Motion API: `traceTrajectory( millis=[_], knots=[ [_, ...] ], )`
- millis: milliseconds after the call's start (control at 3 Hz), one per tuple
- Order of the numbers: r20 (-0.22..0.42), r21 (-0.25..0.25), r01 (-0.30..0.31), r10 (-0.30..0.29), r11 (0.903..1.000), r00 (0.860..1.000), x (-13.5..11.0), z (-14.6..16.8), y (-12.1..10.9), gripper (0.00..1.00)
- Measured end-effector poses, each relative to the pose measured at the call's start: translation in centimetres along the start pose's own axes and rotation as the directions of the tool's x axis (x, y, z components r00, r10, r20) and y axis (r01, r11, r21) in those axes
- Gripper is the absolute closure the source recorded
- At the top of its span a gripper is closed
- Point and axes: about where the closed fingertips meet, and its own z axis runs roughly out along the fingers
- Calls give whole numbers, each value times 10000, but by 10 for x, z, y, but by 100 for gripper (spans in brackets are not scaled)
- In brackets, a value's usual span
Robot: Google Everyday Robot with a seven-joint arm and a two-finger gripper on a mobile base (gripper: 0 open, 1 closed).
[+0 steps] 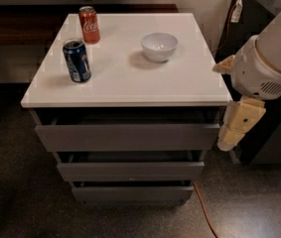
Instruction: Place pepsi can into top drawer
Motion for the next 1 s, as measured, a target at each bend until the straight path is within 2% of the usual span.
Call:
traceTrajectory(
  millis=[333,1000],
  knots=[
    [127,26,697,-697,9976,9975,-10,30,8,0],
    [210,259,1478,-1483,9887,9887,-10,81,-3,0]
  ],
)
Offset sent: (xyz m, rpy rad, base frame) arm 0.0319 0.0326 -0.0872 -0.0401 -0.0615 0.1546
